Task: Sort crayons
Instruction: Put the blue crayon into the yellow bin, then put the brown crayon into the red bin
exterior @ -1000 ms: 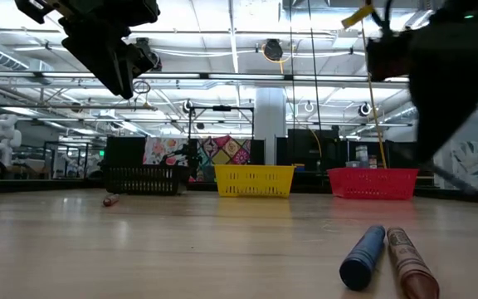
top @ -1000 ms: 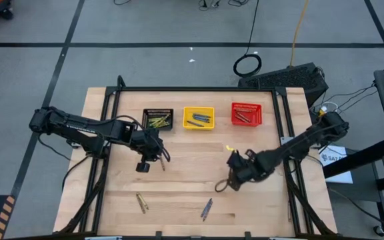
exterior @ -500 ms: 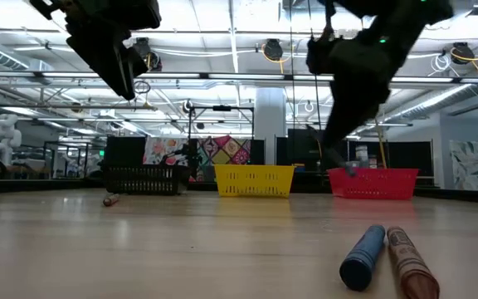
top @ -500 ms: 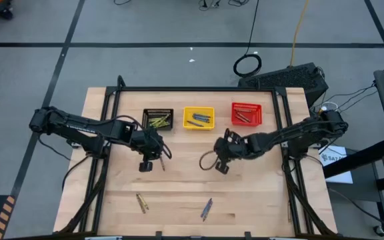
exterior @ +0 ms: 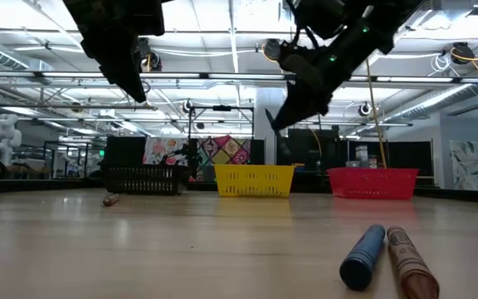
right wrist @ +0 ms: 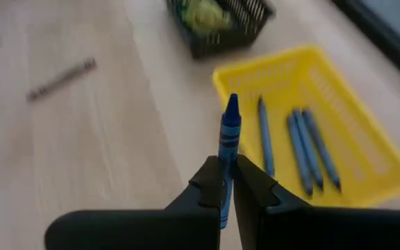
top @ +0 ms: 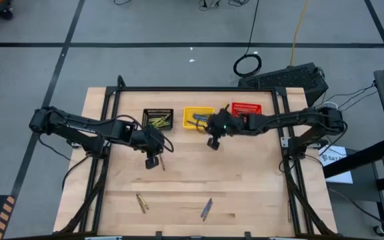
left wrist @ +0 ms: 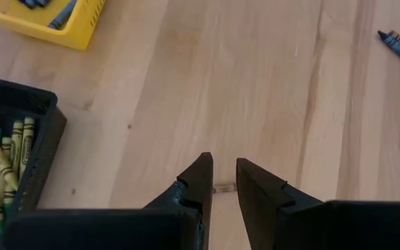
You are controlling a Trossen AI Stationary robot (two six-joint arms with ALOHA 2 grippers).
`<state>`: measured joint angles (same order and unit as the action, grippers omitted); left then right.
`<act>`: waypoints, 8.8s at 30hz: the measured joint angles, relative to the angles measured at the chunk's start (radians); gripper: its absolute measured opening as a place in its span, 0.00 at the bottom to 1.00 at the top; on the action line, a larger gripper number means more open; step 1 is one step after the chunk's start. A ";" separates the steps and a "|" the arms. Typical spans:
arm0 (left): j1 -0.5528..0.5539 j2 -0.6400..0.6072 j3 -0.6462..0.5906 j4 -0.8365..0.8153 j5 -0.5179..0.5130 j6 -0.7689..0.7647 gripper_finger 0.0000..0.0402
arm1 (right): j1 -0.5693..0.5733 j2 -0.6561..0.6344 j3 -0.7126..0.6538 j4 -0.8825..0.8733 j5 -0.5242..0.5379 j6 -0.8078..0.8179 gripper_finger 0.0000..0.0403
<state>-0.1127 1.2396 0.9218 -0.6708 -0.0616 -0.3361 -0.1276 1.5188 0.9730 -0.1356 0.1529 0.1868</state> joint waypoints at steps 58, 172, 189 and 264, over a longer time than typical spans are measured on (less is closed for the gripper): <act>0.000 0.000 0.000 0.010 -0.025 -0.112 0.17 | -0.263 0.120 0.000 0.245 -0.210 -0.155 0.24; -0.194 0.407 0.002 0.000 -0.194 -1.230 0.17 | -0.217 0.056 0.156 -0.158 -0.202 -0.094 0.24; -0.161 0.410 0.001 -0.034 -0.203 -1.233 0.17 | -0.217 0.056 0.156 -0.211 -0.206 -0.094 0.24; -0.155 0.375 0.042 0.364 -0.372 -0.480 0.02 | 0.173 0.056 0.156 -0.236 -0.697 -0.121 0.24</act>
<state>-0.2680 1.6142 0.9634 -0.3072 -0.4337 -0.8164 0.0450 1.5745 1.1286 -0.3714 -0.5437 0.0654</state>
